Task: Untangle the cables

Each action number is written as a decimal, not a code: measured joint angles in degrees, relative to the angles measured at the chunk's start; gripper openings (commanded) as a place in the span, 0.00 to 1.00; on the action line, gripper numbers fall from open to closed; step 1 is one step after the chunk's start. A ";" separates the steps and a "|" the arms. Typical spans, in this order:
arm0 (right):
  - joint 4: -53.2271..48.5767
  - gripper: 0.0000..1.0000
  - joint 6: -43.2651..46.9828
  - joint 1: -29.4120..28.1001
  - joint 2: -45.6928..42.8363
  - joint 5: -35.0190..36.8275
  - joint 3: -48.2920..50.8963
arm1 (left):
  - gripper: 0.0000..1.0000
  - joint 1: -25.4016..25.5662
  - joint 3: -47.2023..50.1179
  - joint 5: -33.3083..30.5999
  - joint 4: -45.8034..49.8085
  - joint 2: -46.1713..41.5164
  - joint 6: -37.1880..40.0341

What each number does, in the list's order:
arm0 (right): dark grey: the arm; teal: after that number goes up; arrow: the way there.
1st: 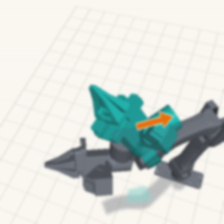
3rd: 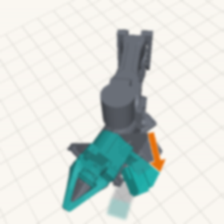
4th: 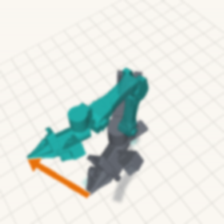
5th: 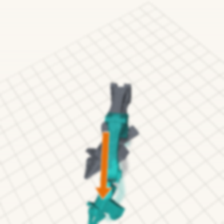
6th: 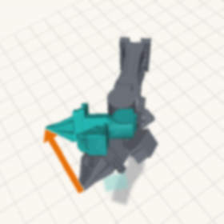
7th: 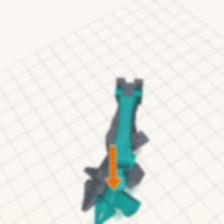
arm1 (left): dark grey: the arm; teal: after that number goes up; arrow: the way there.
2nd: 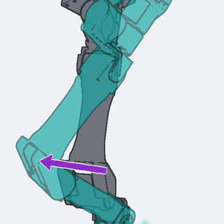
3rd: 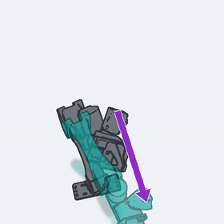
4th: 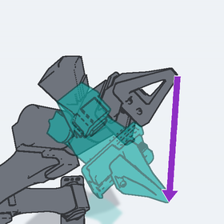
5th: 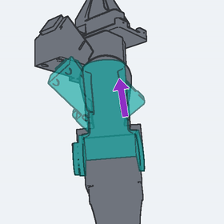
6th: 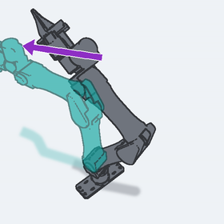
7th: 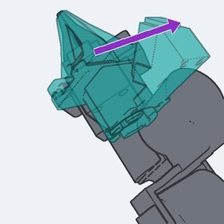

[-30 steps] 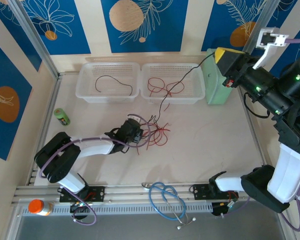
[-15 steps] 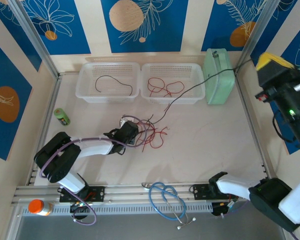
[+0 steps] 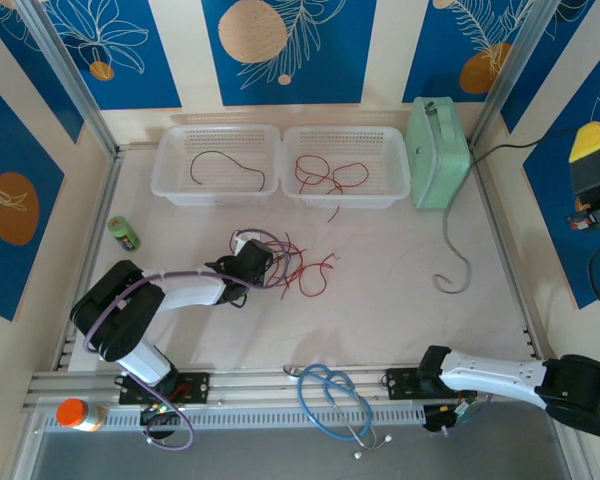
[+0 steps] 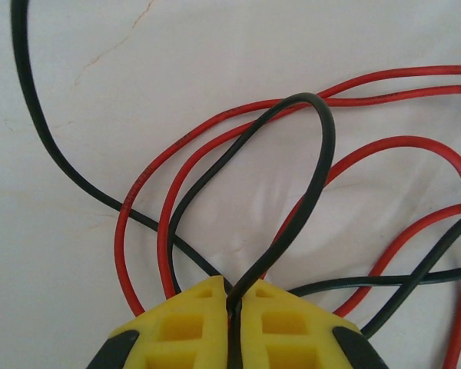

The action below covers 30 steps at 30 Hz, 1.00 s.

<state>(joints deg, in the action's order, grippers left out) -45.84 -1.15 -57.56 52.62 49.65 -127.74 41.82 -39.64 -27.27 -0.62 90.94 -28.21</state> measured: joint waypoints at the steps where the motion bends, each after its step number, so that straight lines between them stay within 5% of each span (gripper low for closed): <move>1: 0.83 0.00 1.03 -1.42 -0.39 1.44 0.33 | 0.22 -0.04 -0.44 0.44 0.42 0.00 0.31; 4: 3.13 0.00 3.67 -5.33 -0.72 4.92 1.68 | 0.63 -0.13 -1.90 3.17 1.60 -0.59 2.10; 9: 4.85 0.00 6.47 -9.46 0.11 8.59 6.05 | 1.00 0.07 -6.14 10.01 4.46 -5.62 6.38; 21: 5.11 0.00 6.14 -12.15 0.35 10.16 12.66 | 1.00 1.97 -16.81 29.70 7.37 -16.68 18.29; 30: 3.26 0.00 3.41 -12.61 1.40 8.72 11.72 | 1.00 1.90 -22.25 42.62 6.23 -9.46 26.27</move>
<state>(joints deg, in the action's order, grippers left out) -42.59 2.26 -70.17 54.02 58.37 -116.03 43.72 -61.89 15.35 5.61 81.47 -1.93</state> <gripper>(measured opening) 0.050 0.997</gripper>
